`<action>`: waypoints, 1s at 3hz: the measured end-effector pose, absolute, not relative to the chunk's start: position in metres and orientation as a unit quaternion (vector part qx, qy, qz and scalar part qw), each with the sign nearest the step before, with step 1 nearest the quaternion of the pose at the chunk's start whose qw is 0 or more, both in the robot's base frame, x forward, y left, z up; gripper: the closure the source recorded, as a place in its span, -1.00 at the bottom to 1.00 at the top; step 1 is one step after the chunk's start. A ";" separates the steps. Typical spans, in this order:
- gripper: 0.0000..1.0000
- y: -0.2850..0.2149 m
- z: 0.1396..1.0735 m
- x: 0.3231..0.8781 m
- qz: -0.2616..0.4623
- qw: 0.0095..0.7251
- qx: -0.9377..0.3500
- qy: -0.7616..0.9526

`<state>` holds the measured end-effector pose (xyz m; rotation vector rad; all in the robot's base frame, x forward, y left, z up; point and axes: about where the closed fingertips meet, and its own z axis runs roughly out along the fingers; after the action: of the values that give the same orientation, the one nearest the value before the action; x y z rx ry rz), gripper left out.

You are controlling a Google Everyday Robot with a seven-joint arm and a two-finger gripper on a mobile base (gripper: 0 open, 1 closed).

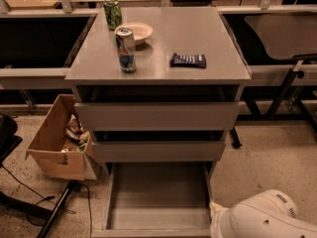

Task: Close bottom drawer

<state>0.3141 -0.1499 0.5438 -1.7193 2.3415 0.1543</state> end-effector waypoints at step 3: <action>-1.00 -0.153 0.467 0.366 0.030 0.164 -0.623 0.765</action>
Offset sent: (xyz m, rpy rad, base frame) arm 0.0793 0.0144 -0.1356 0.0244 -0.1591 0.0636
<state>0.3660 -0.1531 0.4666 -1.7748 2.1801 0.0863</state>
